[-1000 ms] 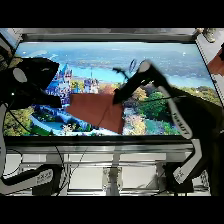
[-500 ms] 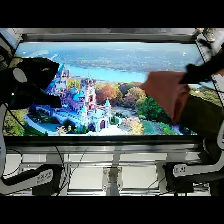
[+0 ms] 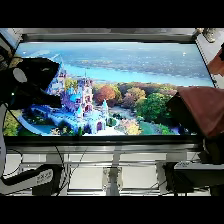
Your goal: Fold the clothes and pants, and hang the long-sleeved shirts on hangers.
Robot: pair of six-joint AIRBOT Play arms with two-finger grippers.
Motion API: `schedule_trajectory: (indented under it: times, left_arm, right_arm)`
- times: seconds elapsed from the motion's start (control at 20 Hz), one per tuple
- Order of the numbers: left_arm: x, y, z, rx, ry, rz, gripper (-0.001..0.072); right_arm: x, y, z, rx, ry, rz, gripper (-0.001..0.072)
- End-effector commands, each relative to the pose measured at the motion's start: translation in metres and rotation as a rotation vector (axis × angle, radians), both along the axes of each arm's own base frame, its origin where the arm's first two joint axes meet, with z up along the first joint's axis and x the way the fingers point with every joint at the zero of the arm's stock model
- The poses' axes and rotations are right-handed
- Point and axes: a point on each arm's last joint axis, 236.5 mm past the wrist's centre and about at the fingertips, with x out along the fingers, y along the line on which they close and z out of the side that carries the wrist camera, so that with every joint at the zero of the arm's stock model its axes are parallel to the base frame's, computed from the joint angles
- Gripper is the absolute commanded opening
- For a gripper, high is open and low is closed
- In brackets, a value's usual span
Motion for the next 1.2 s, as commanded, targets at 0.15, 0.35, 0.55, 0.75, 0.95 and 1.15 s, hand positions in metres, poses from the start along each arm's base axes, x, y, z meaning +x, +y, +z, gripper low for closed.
schedule_trajectory:
  times: [0.15, 0.35, 0.55, 0.75, 0.95, 1.15]
  left_arm:
    - [0.000, 0.000, 0.000, 0.000, 0.000, 0.001, 0.0688]
    - [0.000, 0.000, 0.000, 0.000, 0.001, 0.001, 0.0688]
    - [0.000, 0.000, 0.000, 0.000, 0.000, 0.001, 0.0687]
    - [0.000, 0.000, 0.000, 0.000, 0.000, 0.001, 0.0688]
    - [0.000, 0.000, 0.000, 0.000, 0.000, 0.001, 0.0687]
    - [0.000, 0.000, 0.000, 0.000, 0.000, 0.001, 0.0687]
  right_arm:
    - [-0.042, -0.024, -0.054, 0.046, 0.102, -0.165, 0.0379]
    - [-0.052, -0.037, -0.050, -0.023, 0.134, -0.206, 0.0380]
    - [-0.019, -0.020, -0.026, -0.016, -0.016, -0.177, 0.0379]
    - [0.056, 0.046, 0.032, -0.040, -0.294, 0.053, 0.0227]
    - [0.101, 0.145, 0.060, -0.087, -0.378, 0.377, 0.0012]
    - [0.108, 0.258, 0.048, -0.048, -0.319, 0.711, 0.0012]
